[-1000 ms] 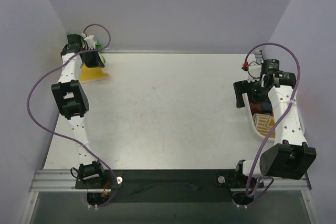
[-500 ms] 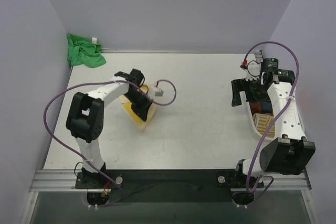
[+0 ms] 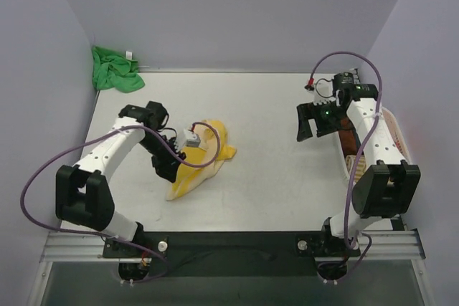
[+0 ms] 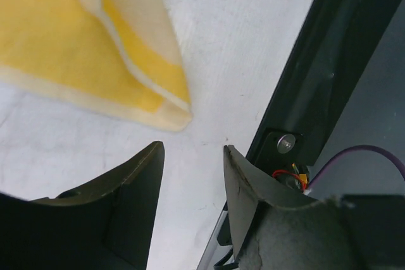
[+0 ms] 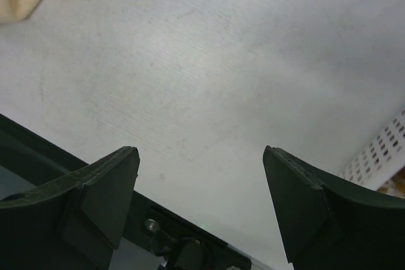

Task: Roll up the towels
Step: Move the towel to the center of the board

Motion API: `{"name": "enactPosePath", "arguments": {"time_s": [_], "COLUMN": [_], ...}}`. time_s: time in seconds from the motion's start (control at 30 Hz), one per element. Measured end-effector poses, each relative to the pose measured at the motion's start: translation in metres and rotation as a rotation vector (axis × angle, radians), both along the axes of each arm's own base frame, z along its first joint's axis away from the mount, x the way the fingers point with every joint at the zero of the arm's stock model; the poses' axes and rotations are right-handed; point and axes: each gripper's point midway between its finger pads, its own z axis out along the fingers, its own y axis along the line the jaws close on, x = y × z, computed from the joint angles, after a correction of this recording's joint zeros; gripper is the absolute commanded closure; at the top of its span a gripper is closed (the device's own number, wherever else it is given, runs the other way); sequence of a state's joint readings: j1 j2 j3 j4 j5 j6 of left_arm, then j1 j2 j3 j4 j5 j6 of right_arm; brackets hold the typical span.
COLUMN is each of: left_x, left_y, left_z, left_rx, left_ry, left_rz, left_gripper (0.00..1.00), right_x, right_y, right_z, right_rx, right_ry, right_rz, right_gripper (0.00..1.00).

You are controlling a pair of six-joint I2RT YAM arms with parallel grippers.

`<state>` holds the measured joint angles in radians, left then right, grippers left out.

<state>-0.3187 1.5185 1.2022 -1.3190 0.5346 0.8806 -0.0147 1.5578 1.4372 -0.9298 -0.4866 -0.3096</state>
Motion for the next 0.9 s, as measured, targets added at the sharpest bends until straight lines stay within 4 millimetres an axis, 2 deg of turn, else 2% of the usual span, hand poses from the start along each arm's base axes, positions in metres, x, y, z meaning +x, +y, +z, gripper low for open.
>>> {"name": "enactPosePath", "arguments": {"time_s": [0.1, 0.13, 0.2, 0.3, 0.37, 0.5, 0.6, 0.7, 0.8, 0.9], "left_x": [0.027, 0.038, 0.057, 0.075, 0.077, 0.062, 0.043, 0.022, -0.001, -0.019], "left_y": [0.024, 0.035, 0.051, 0.075, 0.078, 0.071, 0.062, 0.049, 0.036, 0.031], "left_z": [0.016, 0.020, 0.026, 0.027, 0.025, 0.016, 0.013, 0.006, -0.006, -0.016], "left_rx": [-0.032, -0.045, -0.079, -0.109, -0.125, -0.144, -0.149, -0.141, -0.121, -0.090], "left_ry": [-0.048, -0.048, -0.042, -0.017, -0.002, -0.017, -0.054, -0.104, -0.141, -0.190], "left_rz": [0.156, 0.230, 0.356, 0.526, 0.585, 0.609, 0.569, 0.457, 0.320, 0.214], "left_gripper": [0.37, 0.23, 0.13, 0.12, 0.11, 0.12, 0.14, 0.14, 0.12, 0.12], "right_x": [0.018, 0.027, 0.047, 0.083, 0.102, 0.123, 0.121, 0.116, 0.112, 0.112], "right_y": [0.031, 0.042, 0.067, 0.107, 0.133, 0.190, 0.228, 0.262, 0.286, 0.299], "right_z": [0.005, 0.006, 0.008, 0.005, -0.001, -0.017, -0.029, -0.039, -0.048, -0.058], "right_rx": [0.018, 0.025, 0.039, 0.056, 0.051, 0.035, 0.018, 0.001, -0.014, -0.022], "right_ry": [-0.029, -0.039, -0.056, -0.095, -0.113, -0.150, -0.165, -0.184, -0.210, -0.227], "right_rz": [0.069, 0.088, 0.126, 0.176, 0.209, 0.297, 0.367, 0.429, 0.482, 0.513], "right_gripper": [0.20, 0.20, 0.20, 0.20, 0.20, 0.19, 0.19, 0.17, 0.14, 0.13]}}
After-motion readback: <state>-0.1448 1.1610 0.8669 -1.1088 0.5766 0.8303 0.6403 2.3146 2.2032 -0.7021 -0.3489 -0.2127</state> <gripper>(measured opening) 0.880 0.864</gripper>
